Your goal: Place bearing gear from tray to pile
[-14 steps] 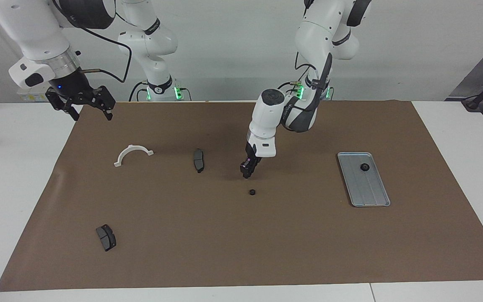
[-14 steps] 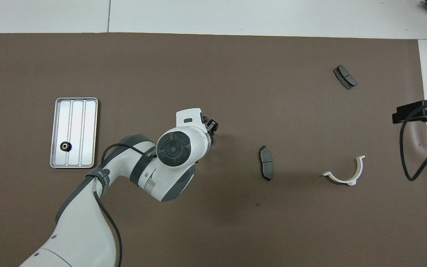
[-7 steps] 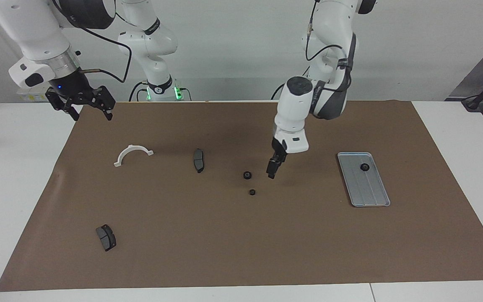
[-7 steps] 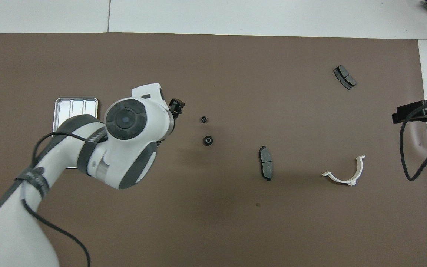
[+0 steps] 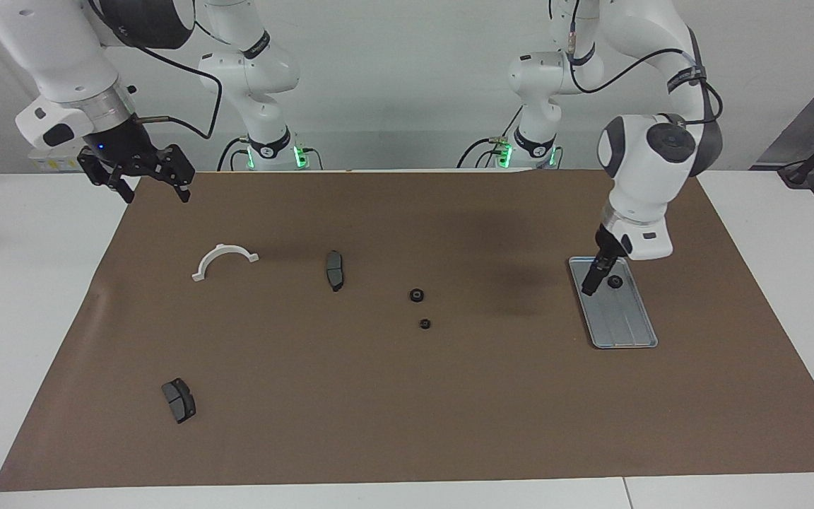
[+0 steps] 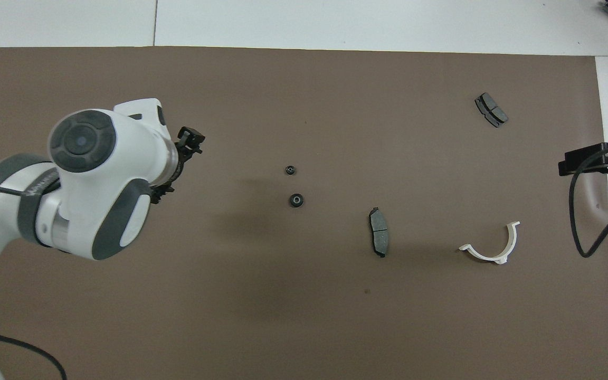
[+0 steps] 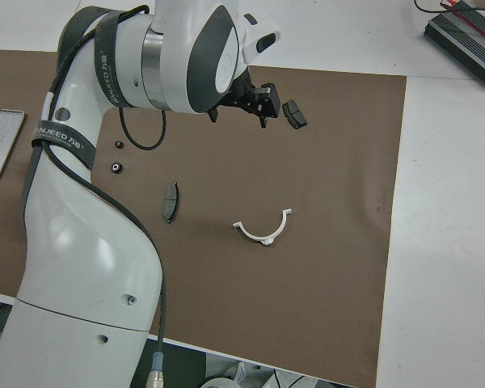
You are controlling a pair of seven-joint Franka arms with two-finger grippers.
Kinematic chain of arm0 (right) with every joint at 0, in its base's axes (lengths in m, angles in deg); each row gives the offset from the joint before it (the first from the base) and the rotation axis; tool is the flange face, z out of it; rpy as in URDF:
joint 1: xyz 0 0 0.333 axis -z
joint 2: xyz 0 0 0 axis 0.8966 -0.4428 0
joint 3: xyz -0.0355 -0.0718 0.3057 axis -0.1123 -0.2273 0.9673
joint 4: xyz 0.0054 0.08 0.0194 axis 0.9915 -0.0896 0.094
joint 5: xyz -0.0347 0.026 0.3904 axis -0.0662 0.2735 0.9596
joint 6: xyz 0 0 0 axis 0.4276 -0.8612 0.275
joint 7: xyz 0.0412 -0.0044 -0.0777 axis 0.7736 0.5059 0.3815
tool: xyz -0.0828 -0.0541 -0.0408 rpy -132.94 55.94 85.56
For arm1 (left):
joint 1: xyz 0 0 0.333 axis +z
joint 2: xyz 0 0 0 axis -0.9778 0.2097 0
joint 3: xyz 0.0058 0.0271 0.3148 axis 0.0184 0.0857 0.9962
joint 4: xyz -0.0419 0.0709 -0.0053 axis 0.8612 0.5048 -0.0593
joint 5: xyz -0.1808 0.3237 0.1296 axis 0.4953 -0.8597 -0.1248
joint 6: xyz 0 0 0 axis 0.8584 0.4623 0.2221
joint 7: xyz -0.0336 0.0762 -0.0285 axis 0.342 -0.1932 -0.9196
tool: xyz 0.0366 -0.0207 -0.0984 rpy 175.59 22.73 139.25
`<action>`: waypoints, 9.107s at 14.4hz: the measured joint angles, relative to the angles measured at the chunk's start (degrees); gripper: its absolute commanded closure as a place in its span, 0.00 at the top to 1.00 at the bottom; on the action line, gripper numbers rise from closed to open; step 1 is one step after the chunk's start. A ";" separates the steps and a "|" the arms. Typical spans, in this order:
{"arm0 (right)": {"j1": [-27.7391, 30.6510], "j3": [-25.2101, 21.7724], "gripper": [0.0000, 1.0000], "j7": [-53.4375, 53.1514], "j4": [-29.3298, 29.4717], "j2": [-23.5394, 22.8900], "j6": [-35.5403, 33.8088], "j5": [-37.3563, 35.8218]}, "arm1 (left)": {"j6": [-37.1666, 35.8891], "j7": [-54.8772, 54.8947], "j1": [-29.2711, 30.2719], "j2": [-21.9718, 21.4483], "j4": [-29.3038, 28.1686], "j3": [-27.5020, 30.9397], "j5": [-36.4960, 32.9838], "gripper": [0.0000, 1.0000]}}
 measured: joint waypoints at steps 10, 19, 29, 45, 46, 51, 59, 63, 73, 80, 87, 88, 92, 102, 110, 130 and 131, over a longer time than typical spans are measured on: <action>-12.13 2.47 1.00 -6.56 -1.05 -1.47 8.91 0.26 | 15.56 2.83 9.49 -0.42 -14.48 -1.03 0.03 0.65; -26.68 2.67 1.00 -28.24 6.63 -24.36 25.58 0.18 | 21.13 1.56 9.53 0.63 -18.43 -0.81 0.03 0.00; -34.01 2.66 0.87 -45.98 7.72 -36.92 34.77 -0.56 | -1.58 5.94 9.05 0.03 0.36 -2.03 0.02 0.00; -35.15 3.70 0.41 -47.35 2.56 -35.47 31.66 -0.11 | 2.35 -0.71 -6.74 1.72 10.10 -2.48 4.76 0.00; -35.15 3.70 0.35 -47.36 2.43 -35.43 31.66 -0.11 | 3.42 -0.83 -7.12 1.93 10.11 -2.44 5.09 0.00; -35.15 3.70 0.02 -48.90 2.31 -35.33 31.71 -0.09 | 5.61 -1.10 -8.26 2.51 10.10 -2.49 6.66 0.00; -20.19 2.71 0.02 -26.01 2.42 -29.88 29.43 -0.15 | 6.14 -7.48 -16.47 2.80 8.52 -2.53 6.92 0.00; -8.29 2.85 0.10 -9.94 1.57 -28.79 27.99 -0.12 | 10.72 -19.13 -26.29 4.58 4.64 -2.58 6.94 0.02; -0.86 2.94 1.00 -3.29 -4.87 -28.58 33.98 -0.27 | 21.28 -28.18 -31.90 15.54 3.53 -2.22 6.94 1.00; -12.95 3.71 1.00 -14.73 -4.89 -27.13 35.76 -0.27 | 12.40 -27.96 -27.58 7.38 6.59 -0.18 3.66 1.00; -28.16 4.05 0.88 -32.94 -5.77 -27.68 45.18 -0.14 | -0.88 2.80 -15.68 0.47 7.00 0.12 3.11 1.00; -29.76 4.09 0.86 -35.55 -6.17 -28.53 47.21 -0.14 | -2.58 9.84 -14.06 -0.22 7.15 0.16 3.11 1.00; -32.45 4.12 0.73 -40.74 -6.84 -30.67 46.98 -0.14 | -7.31 32.40 -7.73 -2.95 7.62 0.25 3.10 1.00; -35.97 4.07 0.45 -44.00 -8.81 -30.55 45.99 -0.15 | -23.07 52.81 0.42 -6.34 16.25 0.48 3.12 1.00; -35.87 3.94 0.11 -44.00 -9.33 -29.96 45.92 -0.11 | -25.73 54.27 -0.89 -7.58 15.10 1.89 3.14 1.00; -1.11 2.82 0.08 -5.85 -5.87 -27.96 40.37 -0.32 | -30.63 57.96 -6.26 -9.87 18.89 7.78 3.39 1.00; -0.70 2.83 0.09 -5.65 -6.00 -27.98 40.38 -0.33 | -30.65 57.97 -6.17 -9.87 18.88 7.79 3.40 1.00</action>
